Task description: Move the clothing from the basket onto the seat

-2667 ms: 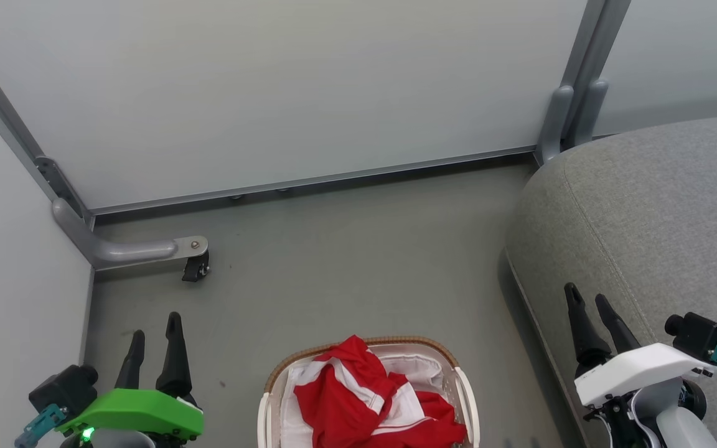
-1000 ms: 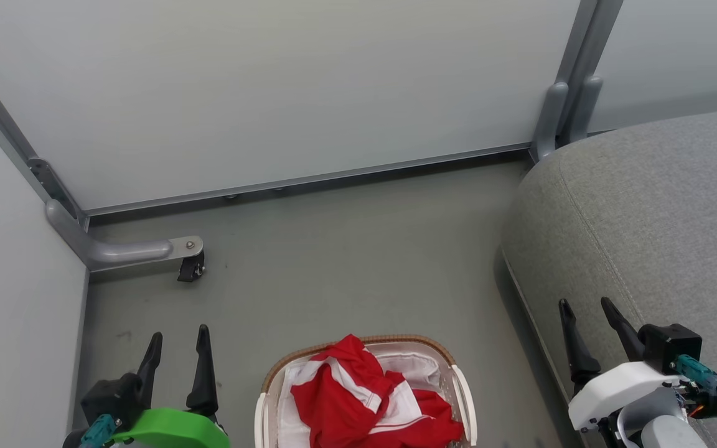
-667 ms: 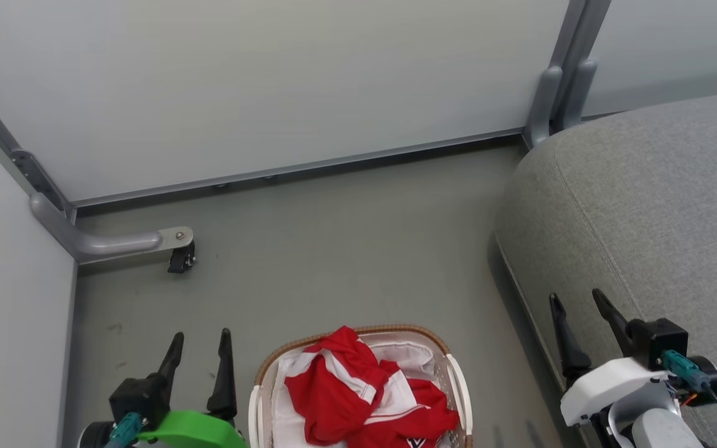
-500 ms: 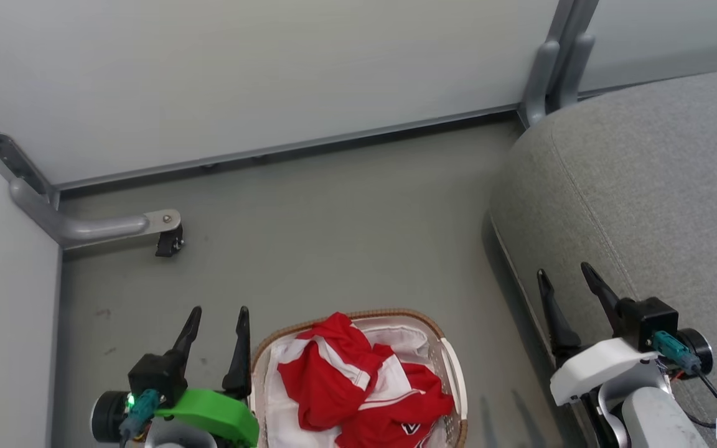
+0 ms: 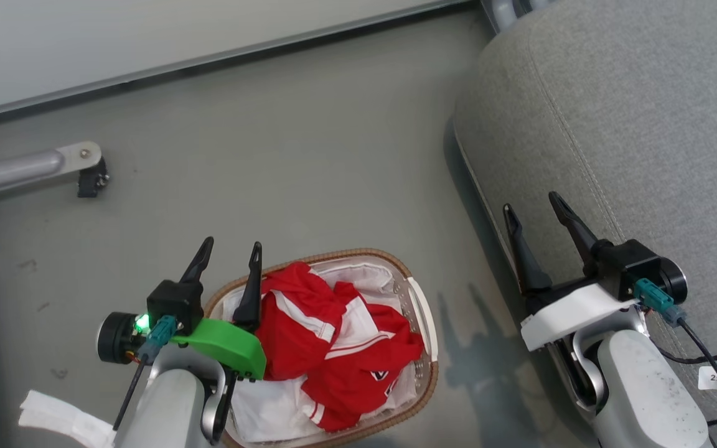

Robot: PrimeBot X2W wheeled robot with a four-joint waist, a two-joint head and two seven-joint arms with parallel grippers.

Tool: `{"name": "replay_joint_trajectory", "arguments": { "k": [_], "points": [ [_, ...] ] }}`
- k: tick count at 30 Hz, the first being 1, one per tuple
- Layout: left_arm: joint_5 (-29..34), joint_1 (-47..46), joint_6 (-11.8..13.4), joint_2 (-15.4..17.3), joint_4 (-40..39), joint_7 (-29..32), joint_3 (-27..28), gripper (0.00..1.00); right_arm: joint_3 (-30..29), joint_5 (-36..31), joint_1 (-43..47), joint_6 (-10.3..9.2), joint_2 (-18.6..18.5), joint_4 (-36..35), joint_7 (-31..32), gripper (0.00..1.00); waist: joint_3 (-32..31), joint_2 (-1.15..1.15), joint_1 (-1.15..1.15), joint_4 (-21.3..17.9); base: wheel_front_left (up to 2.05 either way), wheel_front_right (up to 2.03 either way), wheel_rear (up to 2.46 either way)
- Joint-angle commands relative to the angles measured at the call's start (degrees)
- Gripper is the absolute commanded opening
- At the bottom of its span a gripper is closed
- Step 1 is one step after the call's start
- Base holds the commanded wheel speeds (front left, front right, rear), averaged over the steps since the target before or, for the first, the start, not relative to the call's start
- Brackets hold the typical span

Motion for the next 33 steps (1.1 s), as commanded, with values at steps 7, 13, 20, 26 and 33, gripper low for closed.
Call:
{"name": "replay_joint_trajectory", "arguments": {
  "k": [7,13,20,26,33],
  "points": [
    [-0.2,-7.1,-0.2,2.1,5.3,-0.2,-3.2,1.00,2.2,2.7,-3.5,-0.04,0.0,-2.9,-0.3,1.00,11.3,0.00,0.00,-7.0,0.00,0.00,0.00],
    [-1.0,-12.4,-0.2,4.9,10.3,-0.2,-6.6,1.00,4.3,4.2,-5.4,-0.04,0.0,-4.2,-0.3,1.00,15.9,0.00,0.00,-8.9,0.00,0.00,0.00],
    [-2.8,-17.1,-0.2,7.3,16.5,-0.2,-8.2,1.00,6.1,5.4,-6.9,-0.04,0.0,-5.7,-0.3,1.00,20.1,0.00,0.00,-10.6,0.00,0.00,0.00],
    [-3.6,-20.4,-0.2,8.4,23.3,-0.2,-10.6,1.00,6.9,5.8,-7.2,-0.04,0.0,-5.8,-0.3,1.00,22.5,0.00,0.00,-11.4,0.00,0.00,0.00],
    [-5.9,-22.5,-0.2,7.8,32.5,-0.2,-15.1,1.00,6.7,5.6,-7.2,-0.04,0.0,-5.5,-0.3,1.00,23.5,0.00,0.00,-11.5,0.00,0.00,0.00]
  ]
}}
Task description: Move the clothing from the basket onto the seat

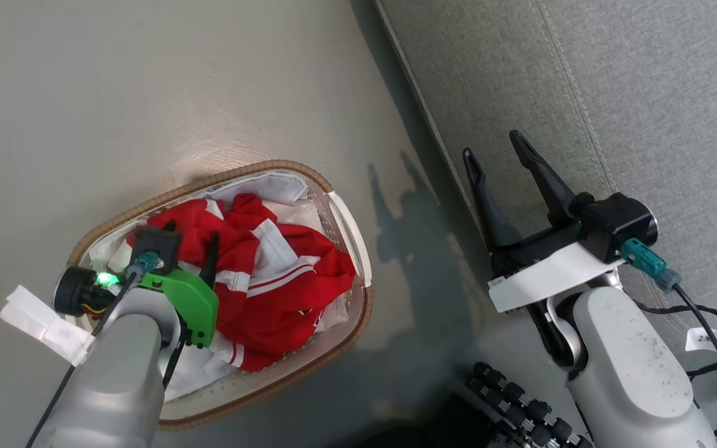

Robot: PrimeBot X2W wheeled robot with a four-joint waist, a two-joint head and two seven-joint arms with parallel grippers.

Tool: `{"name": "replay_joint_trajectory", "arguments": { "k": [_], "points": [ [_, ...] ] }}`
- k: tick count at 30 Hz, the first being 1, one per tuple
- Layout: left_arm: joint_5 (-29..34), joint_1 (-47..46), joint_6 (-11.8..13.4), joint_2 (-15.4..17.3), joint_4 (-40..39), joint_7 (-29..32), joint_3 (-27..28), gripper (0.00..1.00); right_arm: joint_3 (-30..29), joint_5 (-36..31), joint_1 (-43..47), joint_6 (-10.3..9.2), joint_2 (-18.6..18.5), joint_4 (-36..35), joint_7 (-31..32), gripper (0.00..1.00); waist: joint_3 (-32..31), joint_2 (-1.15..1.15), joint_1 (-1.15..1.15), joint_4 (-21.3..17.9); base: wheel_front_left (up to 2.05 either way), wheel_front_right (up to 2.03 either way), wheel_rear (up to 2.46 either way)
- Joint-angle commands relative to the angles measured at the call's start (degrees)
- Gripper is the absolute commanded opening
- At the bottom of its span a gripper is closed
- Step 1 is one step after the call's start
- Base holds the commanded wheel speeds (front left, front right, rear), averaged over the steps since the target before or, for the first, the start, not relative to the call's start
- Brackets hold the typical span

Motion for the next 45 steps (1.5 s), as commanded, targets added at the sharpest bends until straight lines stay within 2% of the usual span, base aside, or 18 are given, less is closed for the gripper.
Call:
{"name": "replay_joint_trajectory", "arguments": {
  "k": [1,7,8,11,18,23,37,45],
  "points": [
    [-0.9,-0.7,-0.1,-0.1,1.5,-0.2,-0.7,1.00,-0.2,-0.1,-0.3,-0.04,-0.1,0.1,-0.3,1.00,0.2,0.00,-0.01,-0.1,0.00,0.00,0.00],
    [-3.1,0.0,-0.2,-1.2,6.4,-0.2,-4.5,1.00,-0.1,-0.1,-0.6,-0.04,-0.1,0.5,-0.3,1.00,-0.3,0.00,-0.01,0.5,0.00,0.00,0.00],
    [-3.7,0.1,-0.2,-1.4,7.2,-0.1,-5.2,0.80,-0.1,0.0,-0.8,-0.04,-0.1,0.5,-0.3,1.00,-0.4,0.00,-0.01,0.5,0.00,0.00,0.00],
    [-6.0,-0.1,-0.2,-1.8,8.4,-0.1,-5.8,0.00,0.0,-0.3,-0.9,-0.04,-0.1,0.7,-0.3,1.00,-0.7,0.00,-0.01,0.8,0.00,0.00,0.00],
    [-9.4,2.0,-0.2,-1.6,6.3,-0.2,-6.5,0.00,-0.2,-0.4,-0.3,-0.04,-0.1,1.8,-0.3,1.00,-3.9,0.00,-0.01,1.2,0.00,0.00,0.00],
    [-11.2,5.8,0.2,-1.6,0.7,-0.2,-2.3,0.00,-0.9,-0.9,1.4,-0.04,-0.1,3.1,-0.3,1.00,-9.0,0.00,-0.01,2.7,0.00,0.00,0.00],
    [-6.5,18.2,-0.1,-4.9,-12.1,-0.2,5.2,0.00,-2.8,-2.0,7.2,-0.04,-0.2,8.0,-0.3,1.00,-24.9,0.00,-0.01,8.5,0.00,0.00,0.00],
    [-5.3,22.5,-0.1,-6.5,-20.2,-0.2,6.4,0.00,-4.2,-3.2,12.1,-0.04,-0.2,9.9,-0.3,1.00,-31.9,0.00,-0.01,12.0,0.00,0.00,0.00]
  ]
}}
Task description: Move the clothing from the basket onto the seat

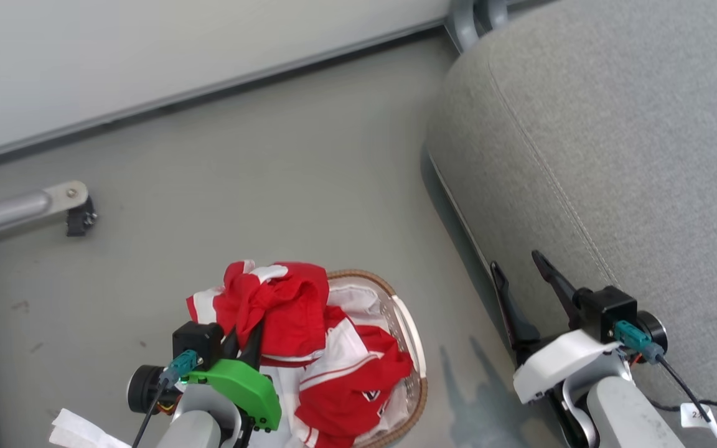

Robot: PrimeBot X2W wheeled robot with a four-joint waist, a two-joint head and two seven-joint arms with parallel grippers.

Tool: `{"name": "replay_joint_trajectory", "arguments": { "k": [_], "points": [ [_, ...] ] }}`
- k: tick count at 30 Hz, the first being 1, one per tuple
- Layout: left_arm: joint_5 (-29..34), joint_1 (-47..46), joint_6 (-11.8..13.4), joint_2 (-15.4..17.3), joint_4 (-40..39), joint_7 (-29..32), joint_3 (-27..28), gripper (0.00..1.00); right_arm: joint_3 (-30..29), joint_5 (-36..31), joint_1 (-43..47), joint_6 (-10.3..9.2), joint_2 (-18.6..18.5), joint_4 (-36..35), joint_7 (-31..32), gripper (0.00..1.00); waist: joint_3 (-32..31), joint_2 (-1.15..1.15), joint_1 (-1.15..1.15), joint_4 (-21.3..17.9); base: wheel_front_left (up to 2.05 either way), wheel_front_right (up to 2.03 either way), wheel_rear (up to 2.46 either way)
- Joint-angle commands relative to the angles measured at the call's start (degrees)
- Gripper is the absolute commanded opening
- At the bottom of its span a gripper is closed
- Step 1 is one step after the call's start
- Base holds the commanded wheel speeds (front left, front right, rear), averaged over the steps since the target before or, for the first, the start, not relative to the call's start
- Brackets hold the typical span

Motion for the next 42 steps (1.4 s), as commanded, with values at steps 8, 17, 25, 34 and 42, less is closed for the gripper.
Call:
{"name": "replay_joint_trajectory", "arguments": {
  "k": [8,17,25,34,42],
  "points": [
    [-0.1,3.0,-0.2,-0.6,-9.3,-0.2,-0.3,0.00,-0.3,-1.1,4.6,-0.04,-0.2,1.6,-0.3,1.00,-10.8,0.00,0.00,6.1,0.00,0.00,0.00],
    [0.3,3.5,-0.2,-0.9,-17.5,-0.2,-0.8,0.00,2.1,-1.5,7.9,-0.04,-0.2,2.9,-0.3,1.00,-14.4,0.00,0.00,7.4,0.00,0.00,0.00],
    [0.3,2.7,-0.2,-1.1,-21.3,-0.2,-2.4,0.00,10.4,0.9,6.2,-0.04,-1.2,3.2,-0.3,1.00,-15.0,0.00,0.00,9.1,0.00,0.00,0.00],
    [-0.8,1.4,-0.2,-1.1,-22.7,-0.2,-5.5,0.00,22.4,4.0,-2.5,-0.04,-3.4,4.5,-0.3,1.00,-14.6,0.00,0.00,11.7,0.00,0.00,0.00],
    [-3.0,0.5,-0.2,-1.1,-22.4,-0.2,-10.5,0.00,30.8,7.1,-9.9,-0.04,-3.5,8.0,-0.3,1.00,-14.5,0.00,0.00,15.0,0.00,0.00,0.00]
  ]
}}
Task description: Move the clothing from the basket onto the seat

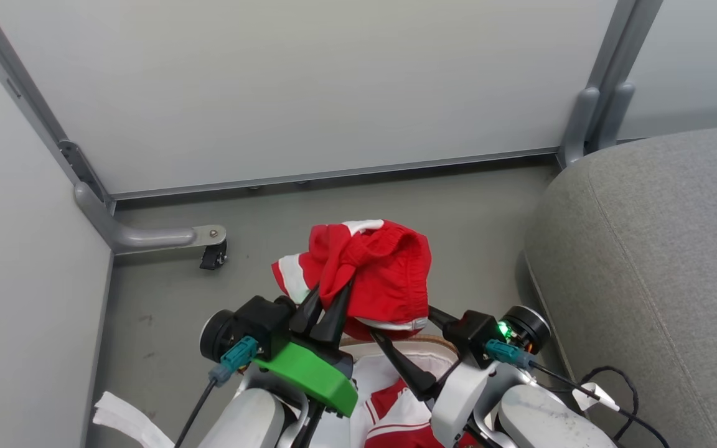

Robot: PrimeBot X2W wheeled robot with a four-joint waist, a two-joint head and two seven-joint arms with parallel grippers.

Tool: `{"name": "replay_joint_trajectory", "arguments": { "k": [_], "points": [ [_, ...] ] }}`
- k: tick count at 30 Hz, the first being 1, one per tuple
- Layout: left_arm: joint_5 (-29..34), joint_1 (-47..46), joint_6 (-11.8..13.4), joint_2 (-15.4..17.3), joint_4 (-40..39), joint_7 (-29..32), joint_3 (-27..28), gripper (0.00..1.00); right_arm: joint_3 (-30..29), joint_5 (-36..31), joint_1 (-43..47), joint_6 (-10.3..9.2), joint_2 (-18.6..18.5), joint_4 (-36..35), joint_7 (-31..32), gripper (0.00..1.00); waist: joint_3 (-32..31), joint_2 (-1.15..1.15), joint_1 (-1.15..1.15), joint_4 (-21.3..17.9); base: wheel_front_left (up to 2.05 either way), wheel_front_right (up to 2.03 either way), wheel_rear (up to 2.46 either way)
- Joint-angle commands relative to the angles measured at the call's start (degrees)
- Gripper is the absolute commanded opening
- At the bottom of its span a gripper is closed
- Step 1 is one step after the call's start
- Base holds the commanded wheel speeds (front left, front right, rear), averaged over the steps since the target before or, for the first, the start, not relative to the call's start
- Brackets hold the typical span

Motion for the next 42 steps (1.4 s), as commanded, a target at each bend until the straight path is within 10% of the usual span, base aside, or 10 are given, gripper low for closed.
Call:
{"name": "replay_joint_trajectory", "arguments": {
  "k": [1,4,5,7,11,12,13,14,42],
  "points": [
    [0.0,-1.0,-0.2,0.1,0.2,-0.2,-0.5,0.00,0.8,0.5,-1.1,-0.04,0.1,0.5,-0.3,1.00,0.1,0.00,0.00,1.3,0.00,0.00,0.00],
    [-0.8,-1.2,-0.2,0.1,0.3,-0.2,-1.8,0.00,1.3,1.8,-2.1,-0.04,0.6,0.9,-0.3,0.94,0.1,0.00,0.00,2.2,0.00,0.00,0.00],
    [-1.0,-1.1,-0.2,0.1,0.4,-0.2,-1.9,0.00,1.1,2.0,-2.2,-0.04,0.7,1.0,-0.3,0.40,0.1,0.00,0.00,2.4,0.00,0.00,0.00],
    [-1.2,-1.1,-0.2,0.1,0.4,-0.2,-2.1,0.00,0.6,2.6,-2.2,-0.04,1.1,0.7,-0.3,0.00,0.2,0.00,0.00,2.6,0.00,0.00,0.00],
    [-1.5,-0.9,-0.2,0.1,0.6,-0.2,-1.8,0.00,-0.2,2.3,-1.2,-0.04,1.3,-0.4,-0.3,0.00,0.4,0.00,0.00,2.4,0.00,0.00,0.00],
    [-1.4,-0.8,-0.2,0.1,0.7,-0.2,-1.6,0.17,-0.5,2.2,-0.8,-0.04,1.2,-0.8,-0.3,0.00,0.5,0.00,0.00,2.1,0.00,0.00,0.00],
    [-1.5,-0.7,-0.2,0.1,0.7,-0.2,-1.7,0.76,-0.8,2.1,-0.6,-0.04,1.1,-1.1,-0.3,0.00,0.5,0.00,0.00,1.9,0.00,0.00,0.00],
    [-1.5,-0.6,-0.2,0.1,0.9,-0.2,-1.5,1.00,-1.2,1.8,-0.3,-0.04,1.1,-1.6,-0.3,0.00,0.5,0.00,0.00,1.6,0.00,0.00,0.00],
    [3.7,3.0,-0.2,0.2,0.8,-0.2,2.4,1.00,-9.7,0.4,7.8,-0.05,0.3,-10.1,-0.3,0.00,3.1,0.00,0.00,-27.4,0.00,0.00,0.00]
  ]
}}
